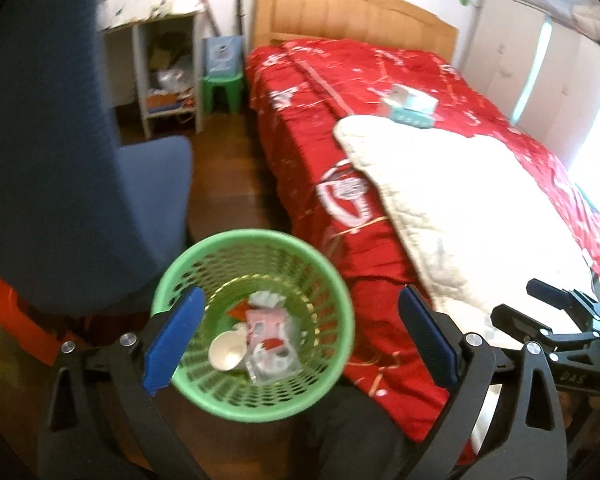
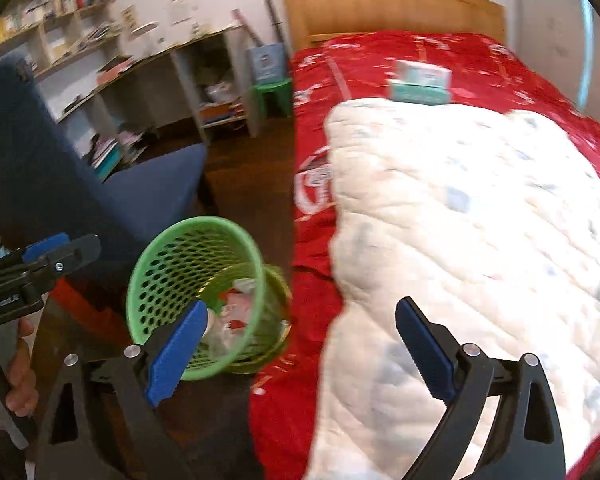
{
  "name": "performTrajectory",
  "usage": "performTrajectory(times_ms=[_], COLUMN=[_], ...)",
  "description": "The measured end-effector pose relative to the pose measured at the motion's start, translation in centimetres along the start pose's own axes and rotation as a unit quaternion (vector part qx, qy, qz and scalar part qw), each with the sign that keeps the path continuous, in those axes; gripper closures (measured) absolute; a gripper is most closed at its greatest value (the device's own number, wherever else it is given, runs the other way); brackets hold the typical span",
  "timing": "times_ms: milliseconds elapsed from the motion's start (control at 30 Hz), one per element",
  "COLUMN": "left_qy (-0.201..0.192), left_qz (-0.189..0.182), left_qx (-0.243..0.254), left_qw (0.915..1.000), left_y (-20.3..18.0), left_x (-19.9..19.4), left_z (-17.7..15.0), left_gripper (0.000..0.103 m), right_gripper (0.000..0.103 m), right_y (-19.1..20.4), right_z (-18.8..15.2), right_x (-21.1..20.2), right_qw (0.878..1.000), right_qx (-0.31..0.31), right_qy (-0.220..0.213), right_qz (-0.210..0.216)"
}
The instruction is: Collect trash
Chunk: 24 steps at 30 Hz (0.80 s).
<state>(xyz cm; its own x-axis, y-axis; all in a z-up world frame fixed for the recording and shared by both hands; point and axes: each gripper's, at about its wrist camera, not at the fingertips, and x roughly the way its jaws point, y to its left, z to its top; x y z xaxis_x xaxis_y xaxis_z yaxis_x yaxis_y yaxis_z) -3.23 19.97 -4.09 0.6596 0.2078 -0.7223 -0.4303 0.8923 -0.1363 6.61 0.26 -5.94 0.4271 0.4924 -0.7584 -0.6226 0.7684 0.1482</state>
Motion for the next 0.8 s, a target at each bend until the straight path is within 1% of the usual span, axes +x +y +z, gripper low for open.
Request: performTrajectory(times_ms=[133, 300, 467, 633, 800], left_qy=[-0.013, -0.027, -0.033, -0.033, -0.041], left_qz=[-0.015, -0.027, -0.047, -0.072, -0.077], left_qx=[0.027, 0.059, 0.074, 0.083, 0.103], left_qw=[0.9994, 0.9975, 0.9956, 0.9934, 0.9908], left_y=[-2.7, -5.9, -8.2, -10.5, -12.7], left_x=[-0.4, -1.0, -1.5, -1.4, -1.5], left_z=[0.5, 0.8, 0.9, 1.0, 0.5], left_gripper=[0.006, 0.005, 0.005, 0.005, 0.005], right_gripper=[0.008, 0.007, 0.007, 0.007, 0.007], right_y=[-2.3, -5.2, -7.4, -9.1, -11.0], right_z=[-0.7, -1.6, -2.3, -3.5, -4.6], right_x=[-2.0, -4.6, -7.0, -9.4, -11.0], right_qw=[0.999, 0.995, 0.989, 0.981, 0.976], right_qx=[0.025, 0.051, 0.075, 0.087, 0.111], right_qy=[-0.015, -0.035, -0.048, -0.061, -0.070], right_qz=[-0.035, -0.084, -0.116, -0.160, -0.176])
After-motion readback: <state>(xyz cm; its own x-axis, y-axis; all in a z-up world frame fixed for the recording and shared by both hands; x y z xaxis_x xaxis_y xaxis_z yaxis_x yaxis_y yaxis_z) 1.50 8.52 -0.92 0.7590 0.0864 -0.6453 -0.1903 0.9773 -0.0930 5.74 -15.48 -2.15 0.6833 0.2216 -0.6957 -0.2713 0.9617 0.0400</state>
